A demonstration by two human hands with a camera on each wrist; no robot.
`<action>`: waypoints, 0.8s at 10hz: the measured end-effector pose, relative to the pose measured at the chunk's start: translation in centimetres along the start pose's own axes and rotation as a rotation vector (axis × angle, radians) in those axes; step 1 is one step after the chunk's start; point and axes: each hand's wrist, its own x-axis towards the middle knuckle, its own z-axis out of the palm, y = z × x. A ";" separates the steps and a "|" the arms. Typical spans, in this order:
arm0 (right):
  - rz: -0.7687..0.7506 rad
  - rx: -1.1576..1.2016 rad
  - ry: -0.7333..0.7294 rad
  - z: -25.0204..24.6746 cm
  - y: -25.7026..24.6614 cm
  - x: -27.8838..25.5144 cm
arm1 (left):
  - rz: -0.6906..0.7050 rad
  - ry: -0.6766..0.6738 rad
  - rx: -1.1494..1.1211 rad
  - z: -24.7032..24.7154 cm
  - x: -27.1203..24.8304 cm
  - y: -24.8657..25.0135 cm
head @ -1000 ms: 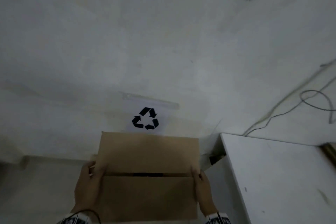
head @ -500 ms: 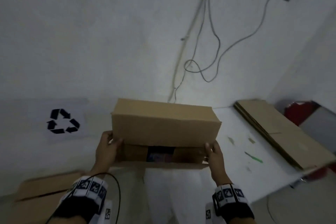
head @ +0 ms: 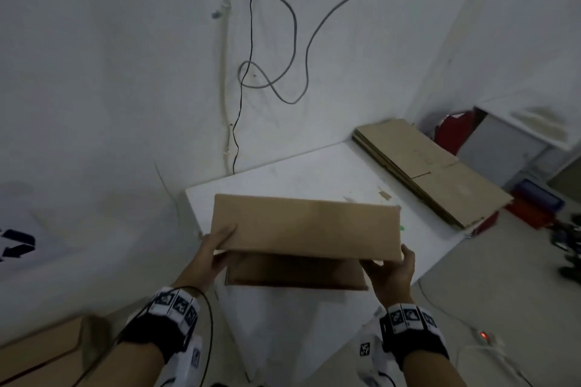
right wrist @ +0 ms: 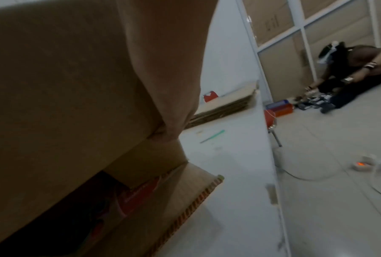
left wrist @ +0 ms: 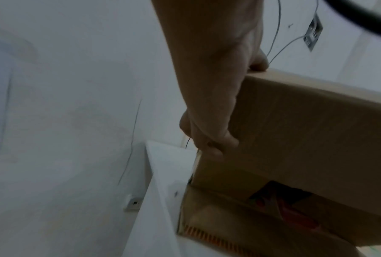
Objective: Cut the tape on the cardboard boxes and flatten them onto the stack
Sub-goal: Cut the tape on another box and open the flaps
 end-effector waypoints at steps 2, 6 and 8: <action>0.200 0.047 -0.053 -5.1 4.1 3.0 | -0.127 -0.096 0.266 -4.0 -1.6 -3.9; 0.046 -0.948 -0.405 -4.9 -0.2 19.3 | 0.332 0.849 0.272 4.3 3.5 -9.3; -0.139 -1.432 -0.383 -8.8 -0.2 29.6 | -0.040 0.911 0.529 4.8 8.1 -14.4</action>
